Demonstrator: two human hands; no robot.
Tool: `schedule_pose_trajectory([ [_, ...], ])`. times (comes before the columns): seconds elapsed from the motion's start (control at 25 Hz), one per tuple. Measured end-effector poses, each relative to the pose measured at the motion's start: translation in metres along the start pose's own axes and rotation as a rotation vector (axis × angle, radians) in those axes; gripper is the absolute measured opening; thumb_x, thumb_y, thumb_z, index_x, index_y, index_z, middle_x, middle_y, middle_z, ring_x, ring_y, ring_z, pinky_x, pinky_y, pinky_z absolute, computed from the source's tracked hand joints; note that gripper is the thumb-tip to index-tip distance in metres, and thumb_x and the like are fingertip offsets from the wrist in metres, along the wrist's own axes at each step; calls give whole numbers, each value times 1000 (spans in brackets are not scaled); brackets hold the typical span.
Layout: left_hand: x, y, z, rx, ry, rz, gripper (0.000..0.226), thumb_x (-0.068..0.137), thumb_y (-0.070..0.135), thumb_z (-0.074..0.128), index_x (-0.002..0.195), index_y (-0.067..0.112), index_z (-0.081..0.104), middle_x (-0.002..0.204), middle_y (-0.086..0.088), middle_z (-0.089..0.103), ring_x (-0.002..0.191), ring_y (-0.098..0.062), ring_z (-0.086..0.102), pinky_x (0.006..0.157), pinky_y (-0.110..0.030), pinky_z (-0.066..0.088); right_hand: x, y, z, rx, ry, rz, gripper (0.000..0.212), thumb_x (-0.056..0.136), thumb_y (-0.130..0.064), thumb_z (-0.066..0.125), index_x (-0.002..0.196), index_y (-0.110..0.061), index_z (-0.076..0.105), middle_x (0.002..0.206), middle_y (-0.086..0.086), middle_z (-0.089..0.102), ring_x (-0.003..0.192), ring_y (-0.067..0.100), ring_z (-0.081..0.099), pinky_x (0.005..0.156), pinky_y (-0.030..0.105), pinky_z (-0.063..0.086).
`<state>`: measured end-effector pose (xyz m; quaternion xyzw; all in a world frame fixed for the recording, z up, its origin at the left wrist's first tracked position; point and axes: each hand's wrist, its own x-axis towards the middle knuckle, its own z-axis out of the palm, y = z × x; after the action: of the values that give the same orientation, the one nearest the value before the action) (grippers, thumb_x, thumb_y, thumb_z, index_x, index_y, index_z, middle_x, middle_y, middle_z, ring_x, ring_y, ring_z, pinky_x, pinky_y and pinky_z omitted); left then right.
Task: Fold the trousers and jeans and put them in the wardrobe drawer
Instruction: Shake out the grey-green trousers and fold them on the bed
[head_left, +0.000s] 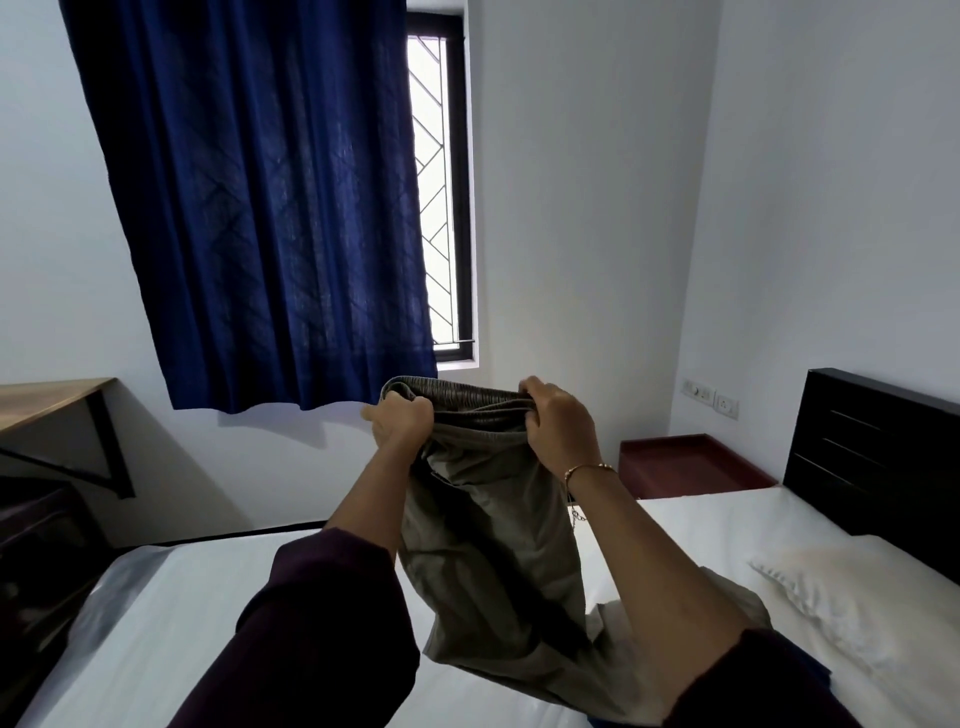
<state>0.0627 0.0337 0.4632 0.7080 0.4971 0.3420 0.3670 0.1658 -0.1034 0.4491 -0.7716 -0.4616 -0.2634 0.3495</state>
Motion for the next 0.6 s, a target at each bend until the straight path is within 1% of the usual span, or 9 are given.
schedule_pose_trajectory([
  [0.08,-5,3,3,-1,-23,31,45,93,25,43,132,4,40,141,-25,26,120,-40,42,101,-43,38,5,-2,-6,39,12,58,30,89,-3,53,119,-3,52,101,18,66,93,32,63,78,29,49],
  [0.12,-7,6,7,34,0,100,46,93,30,45,133,8,40,146,-25,22,129,-42,33,106,-47,34,9,-4,-8,44,0,82,28,89,-5,54,117,-4,54,102,17,67,93,31,63,76,26,47],
  [0.16,-12,11,10,72,29,212,48,92,34,46,133,9,40,149,-23,20,135,-41,24,111,-51,25,12,-7,-11,44,-10,94,27,89,-7,55,115,-4,55,103,16,67,95,30,63,74,24,44],
  [0.2,-15,16,15,81,28,365,49,91,37,45,132,10,42,149,-20,25,138,-37,23,114,-51,16,16,-11,-14,55,-16,99,26,88,-9,56,114,-5,57,104,16,67,96,30,63,73,23,42],
  [0.28,-27,27,20,26,-98,685,50,88,36,35,125,7,50,133,-16,50,127,-27,43,115,-42,6,22,-24,-18,106,-23,106,30,88,-10,57,117,-6,53,108,15,67,98,31,63,75,28,47],
  [0.36,-37,31,24,-100,-234,811,49,83,27,24,113,3,56,106,-15,65,103,-25,58,112,-35,12,27,-37,-18,185,-31,158,41,88,-9,58,126,-6,42,112,15,65,97,32,63,79,31,48],
  [0.44,-36,28,26,-214,-245,778,46,82,25,24,105,1,56,91,-14,65,86,-25,59,99,-39,37,31,-44,-17,262,-29,224,50,86,-8,60,129,-6,34,111,15,65,95,30,64,78,29,49],
  [0.52,-33,23,26,-210,-271,740,44,80,26,28,106,0,54,92,-14,61,84,-24,57,84,-40,48,33,-42,-14,313,-31,285,58,84,-9,65,131,-8,32,107,14,66,91,28,64,74,27,48],
  [0.6,-32,19,22,-116,-384,736,45,77,27,39,114,2,50,100,-13,59,91,-24,56,84,-36,48,31,-35,-13,386,-39,376,62,80,-9,68,130,-8,31,102,13,67,87,24,63,67,21,43],
])
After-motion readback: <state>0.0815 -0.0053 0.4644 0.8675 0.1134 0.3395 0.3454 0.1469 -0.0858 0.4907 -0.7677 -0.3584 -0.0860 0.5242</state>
